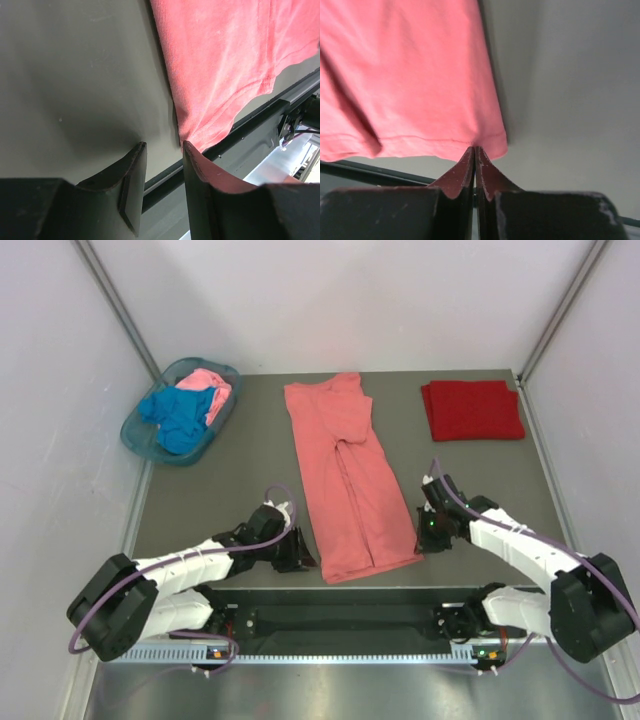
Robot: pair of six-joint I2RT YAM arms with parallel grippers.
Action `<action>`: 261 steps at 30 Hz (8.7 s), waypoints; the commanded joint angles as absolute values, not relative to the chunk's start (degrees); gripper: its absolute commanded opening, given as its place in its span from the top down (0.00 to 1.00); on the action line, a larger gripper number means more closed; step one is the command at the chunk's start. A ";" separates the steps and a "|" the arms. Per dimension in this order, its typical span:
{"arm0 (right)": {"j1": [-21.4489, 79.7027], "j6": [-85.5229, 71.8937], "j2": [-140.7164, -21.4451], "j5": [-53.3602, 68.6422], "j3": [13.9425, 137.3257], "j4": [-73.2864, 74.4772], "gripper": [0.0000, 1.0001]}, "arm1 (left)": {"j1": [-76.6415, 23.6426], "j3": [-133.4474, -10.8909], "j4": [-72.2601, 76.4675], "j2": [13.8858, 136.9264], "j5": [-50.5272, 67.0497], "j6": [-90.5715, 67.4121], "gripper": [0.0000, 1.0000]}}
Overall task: Fold and stack the t-shirts
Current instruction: Fold the tshirt
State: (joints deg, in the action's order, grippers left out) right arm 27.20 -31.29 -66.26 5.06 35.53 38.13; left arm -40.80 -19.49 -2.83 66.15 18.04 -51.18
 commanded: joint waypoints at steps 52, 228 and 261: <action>24.35 -31.03 -66.98 6.33 31.37 35.15 0.67 | -45.88 -17.31 2.99 73.47 17.31 -60.12 0.57; 12.22 -20.74 -128.15 23.82 109.78 23.73 0.69 | -2.12 -103.70 -24.77 130.08 37.01 -34.46 0.82; 9.41 25.12 -124.55 44.11 101.43 18.20 0.51 | -6.59 -102.83 -31.64 124.54 35.85 9.04 0.53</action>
